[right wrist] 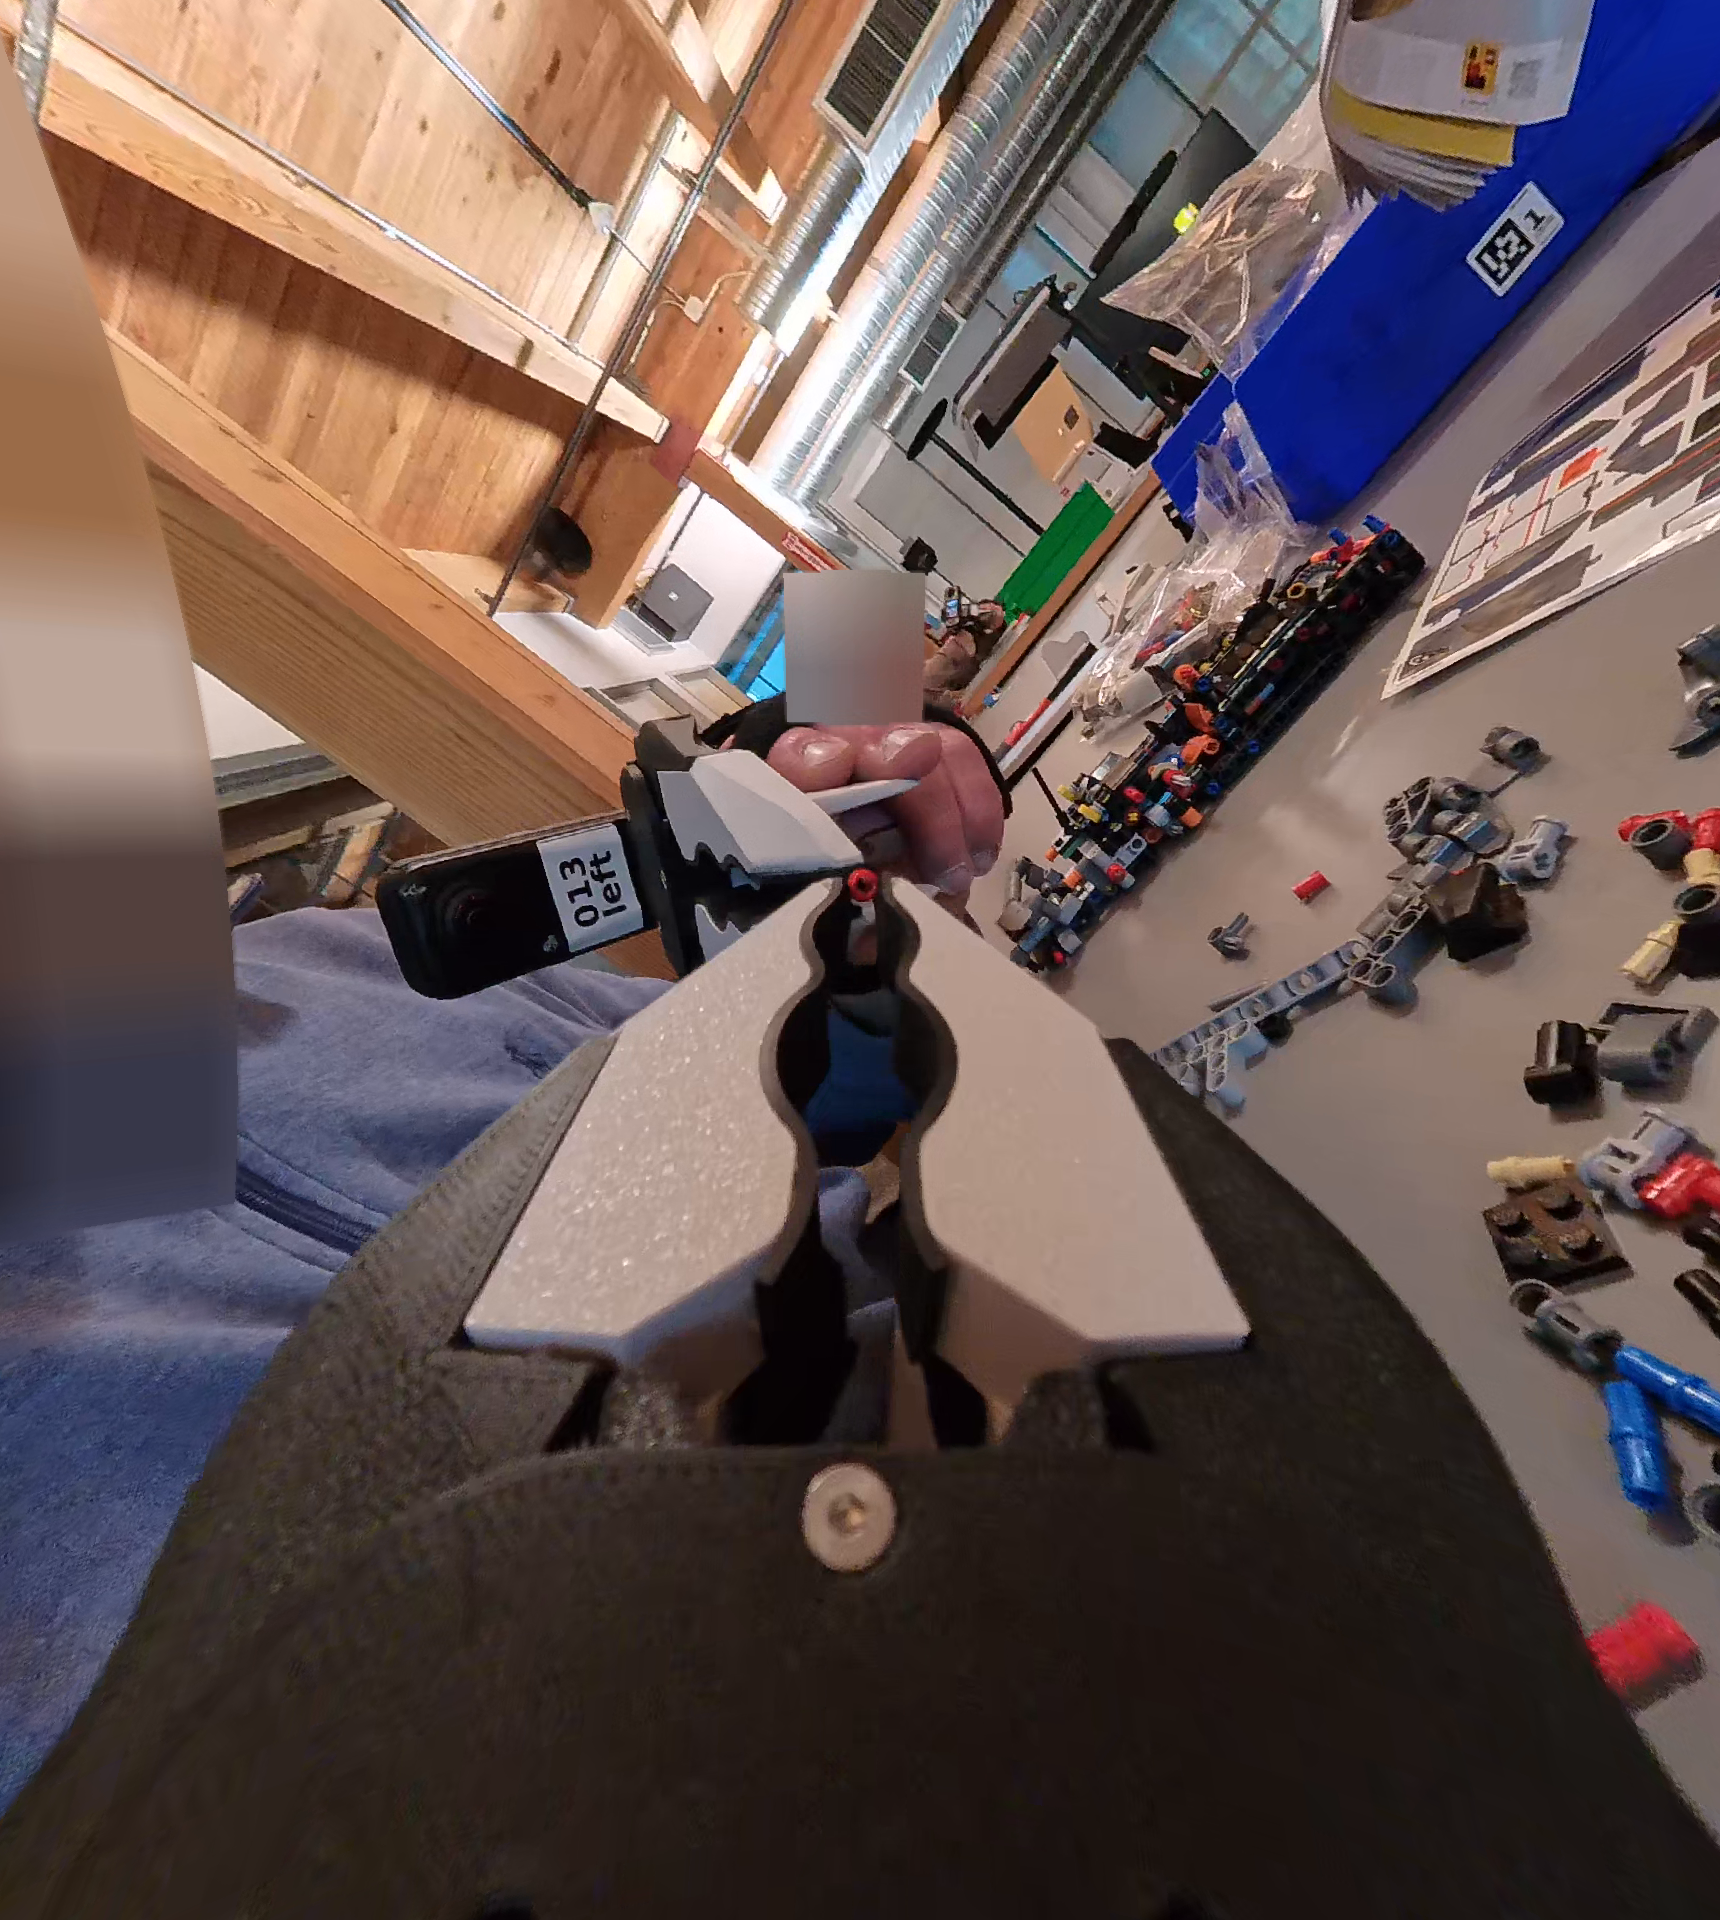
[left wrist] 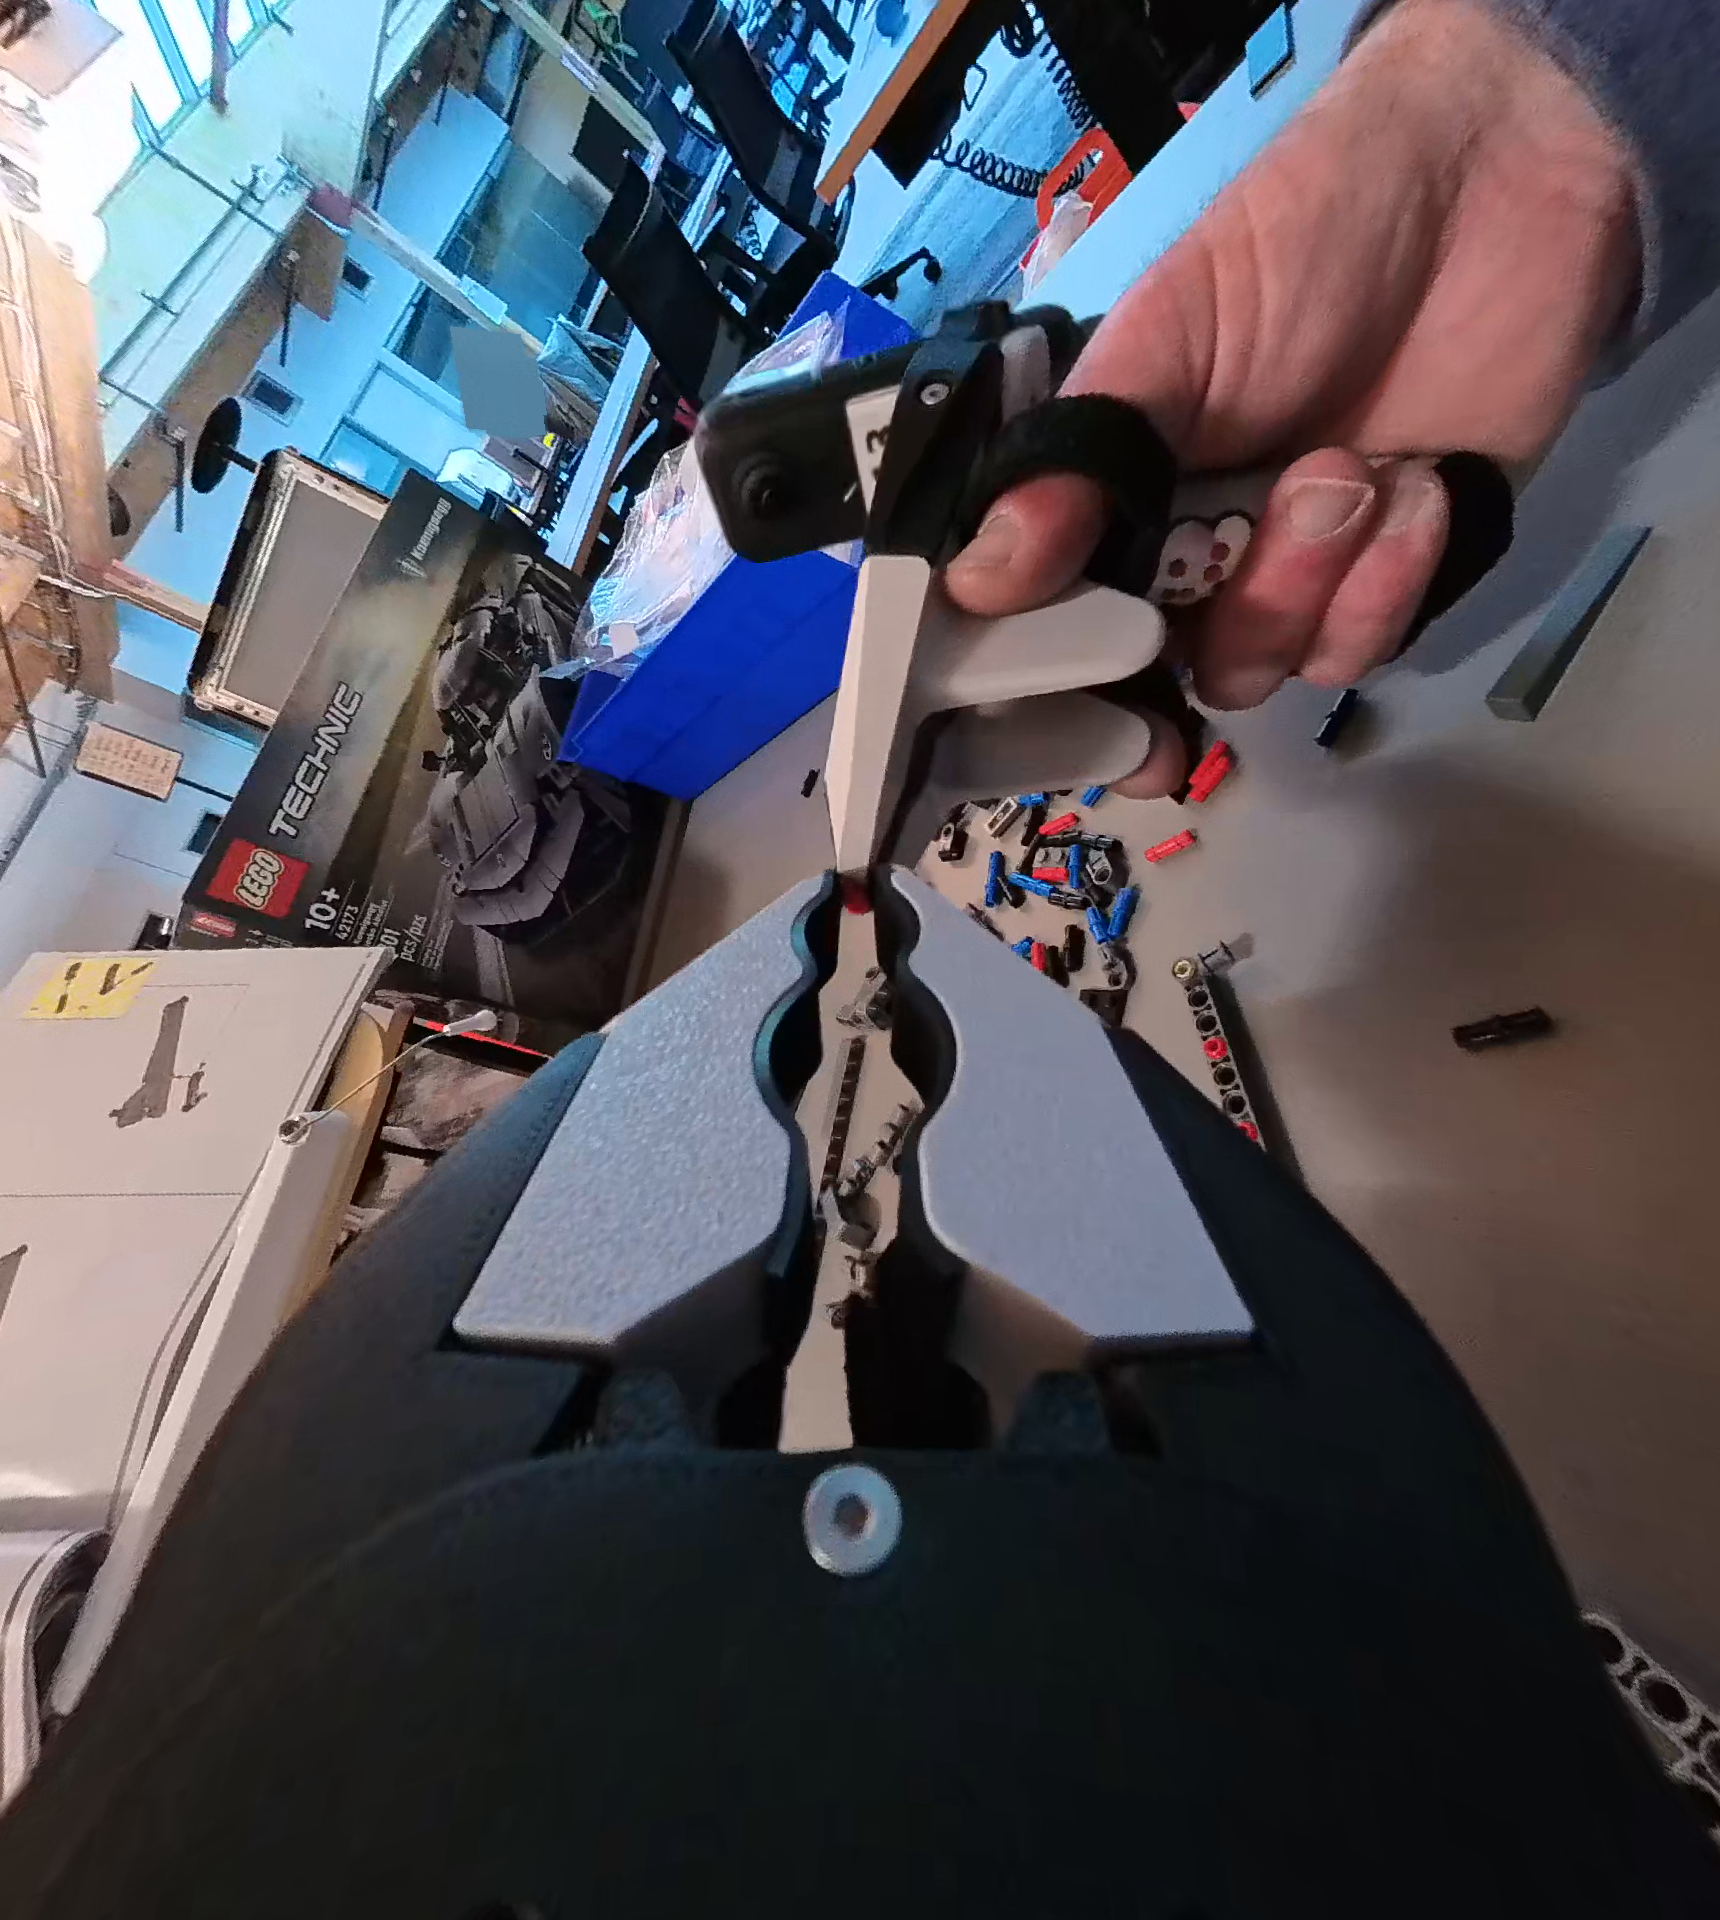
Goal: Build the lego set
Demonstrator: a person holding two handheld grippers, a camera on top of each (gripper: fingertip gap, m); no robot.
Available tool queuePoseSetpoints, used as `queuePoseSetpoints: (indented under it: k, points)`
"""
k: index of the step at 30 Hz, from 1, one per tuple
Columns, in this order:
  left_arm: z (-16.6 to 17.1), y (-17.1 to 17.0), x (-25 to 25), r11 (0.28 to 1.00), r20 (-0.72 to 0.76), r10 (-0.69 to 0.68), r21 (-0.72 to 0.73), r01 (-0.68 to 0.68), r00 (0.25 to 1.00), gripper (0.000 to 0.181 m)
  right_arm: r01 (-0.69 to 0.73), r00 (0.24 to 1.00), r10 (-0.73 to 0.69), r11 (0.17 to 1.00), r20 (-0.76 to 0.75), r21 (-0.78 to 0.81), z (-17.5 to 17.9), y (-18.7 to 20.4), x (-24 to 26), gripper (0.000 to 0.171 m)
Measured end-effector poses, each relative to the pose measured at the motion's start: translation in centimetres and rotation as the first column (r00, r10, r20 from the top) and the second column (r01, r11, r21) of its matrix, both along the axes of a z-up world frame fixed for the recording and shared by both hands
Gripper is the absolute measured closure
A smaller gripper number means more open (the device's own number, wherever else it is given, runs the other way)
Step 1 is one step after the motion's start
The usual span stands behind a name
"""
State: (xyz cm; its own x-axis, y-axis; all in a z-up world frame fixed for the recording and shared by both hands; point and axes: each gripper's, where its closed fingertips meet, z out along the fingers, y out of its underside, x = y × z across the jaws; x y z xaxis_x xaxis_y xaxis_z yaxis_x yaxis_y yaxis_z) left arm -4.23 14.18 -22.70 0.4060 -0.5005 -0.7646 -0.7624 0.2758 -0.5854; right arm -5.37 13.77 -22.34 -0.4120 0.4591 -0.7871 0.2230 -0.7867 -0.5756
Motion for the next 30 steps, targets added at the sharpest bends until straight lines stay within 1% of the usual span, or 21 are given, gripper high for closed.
queuePoseSetpoints:
  k: [5,10,15,23,27,30]
  points:
    - [0.1,-0.3,0.2,1.000,0.004,-0.019,-0.003,0.019,1.000,0.180,-0.028,0.999,0.027,0.999,-0.024,-0.045,0.2,-0.2,0.2,0.169]
    - [0.4,-0.6,0.2,0.999,0.014,-0.039,-0.006,0.039,0.999,0.181,-0.016,1.000,0.015,0.999,-0.025,-0.047,0.2,0.0,0.5,0.165]
    - [0.7,-0.8,0.2,0.998,0.028,-0.058,-0.012,0.059,0.998,0.181,0.006,1.000,-0.006,1.000,-0.028,-0.013,0.6,0.5,1.1,0.166]
    - [1.3,-1.1,0.7,0.996,0.039,-0.084,0.020,0.084,0.996,0.181,-0.074,0.996,0.074,0.997,-0.042,-0.011,1.2,-0.8,1.0,0.166]
    - [1.3,-1.2,0.9,0.995,0.045,-0.098,0.021,0.097,0.994,0.181,-0.085,0.995,0.084,0.996,-0.055,-0.018,1.3,-1.0,1.1,0.169]
    - [1.2,-1.2,1.0,0.994,0.059,-0.106,0.007,0.105,0.993,0.181,-0.072,0.996,0.073,0.997,-0.048,0.014,1.1,-1.0,1.2,0.169]
